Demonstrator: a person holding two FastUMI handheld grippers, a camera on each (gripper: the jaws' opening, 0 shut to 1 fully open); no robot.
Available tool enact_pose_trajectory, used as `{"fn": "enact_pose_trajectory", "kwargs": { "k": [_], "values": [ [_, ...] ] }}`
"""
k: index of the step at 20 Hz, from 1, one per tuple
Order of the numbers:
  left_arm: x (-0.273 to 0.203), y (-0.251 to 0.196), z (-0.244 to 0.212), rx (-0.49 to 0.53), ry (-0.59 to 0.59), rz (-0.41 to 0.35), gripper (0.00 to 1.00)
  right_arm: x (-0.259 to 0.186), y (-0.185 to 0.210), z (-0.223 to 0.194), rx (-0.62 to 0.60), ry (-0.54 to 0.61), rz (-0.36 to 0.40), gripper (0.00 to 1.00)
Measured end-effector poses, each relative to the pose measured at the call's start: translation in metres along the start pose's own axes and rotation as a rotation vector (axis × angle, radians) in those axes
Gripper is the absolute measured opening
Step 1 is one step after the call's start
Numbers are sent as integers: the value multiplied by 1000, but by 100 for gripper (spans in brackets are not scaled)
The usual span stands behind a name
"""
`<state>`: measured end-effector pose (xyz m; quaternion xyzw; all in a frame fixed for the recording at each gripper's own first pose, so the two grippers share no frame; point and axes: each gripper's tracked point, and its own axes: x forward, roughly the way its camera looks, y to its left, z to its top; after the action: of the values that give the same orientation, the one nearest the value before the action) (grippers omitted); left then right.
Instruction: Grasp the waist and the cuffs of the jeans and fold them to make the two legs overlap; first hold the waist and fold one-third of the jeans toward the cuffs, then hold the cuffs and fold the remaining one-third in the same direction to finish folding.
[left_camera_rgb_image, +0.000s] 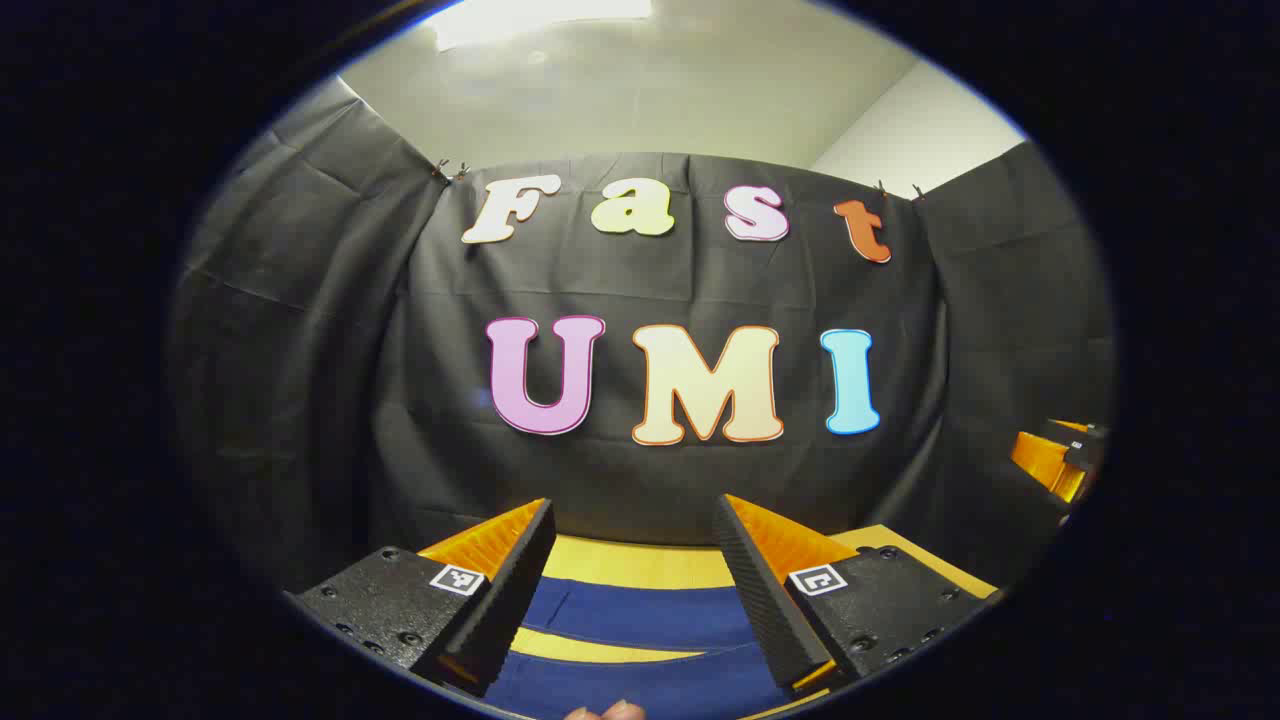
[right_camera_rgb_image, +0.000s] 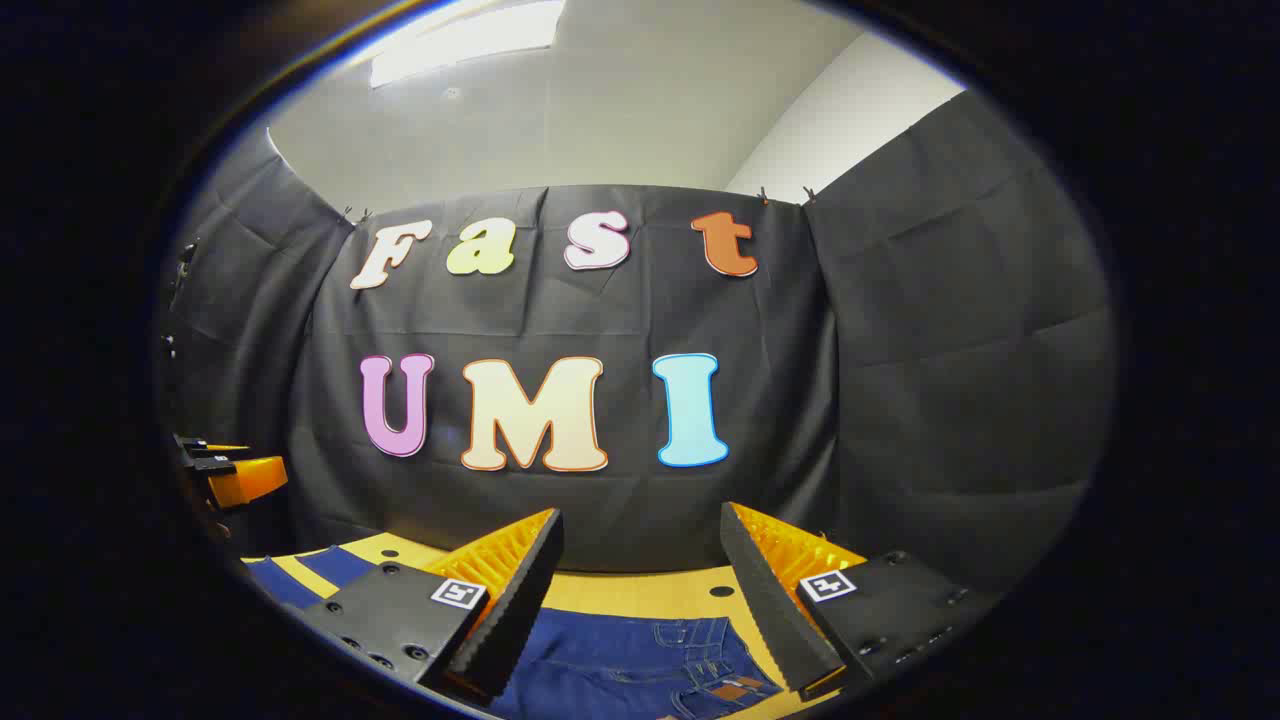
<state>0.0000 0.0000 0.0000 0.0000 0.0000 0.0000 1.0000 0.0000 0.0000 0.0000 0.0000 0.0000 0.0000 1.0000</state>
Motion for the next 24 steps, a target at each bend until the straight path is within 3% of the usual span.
{"fn": "enact_pose_trajectory", "kwargs": {
  "k": [15, 19, 24],
  "values": [
    [-15, 6, -17, 29, 32, 30, 92, -12, -8, 1, 3, 14, 17, 98],
    [-24, 16, -44, 149, 94, -3, 94, -11, 3, -11, 16, 34, 67, 99],
    [-42, 73, -87, 330, 207, -34, 94, -13, 19, -30, 27, 80, 46, 97]
  ]
}}
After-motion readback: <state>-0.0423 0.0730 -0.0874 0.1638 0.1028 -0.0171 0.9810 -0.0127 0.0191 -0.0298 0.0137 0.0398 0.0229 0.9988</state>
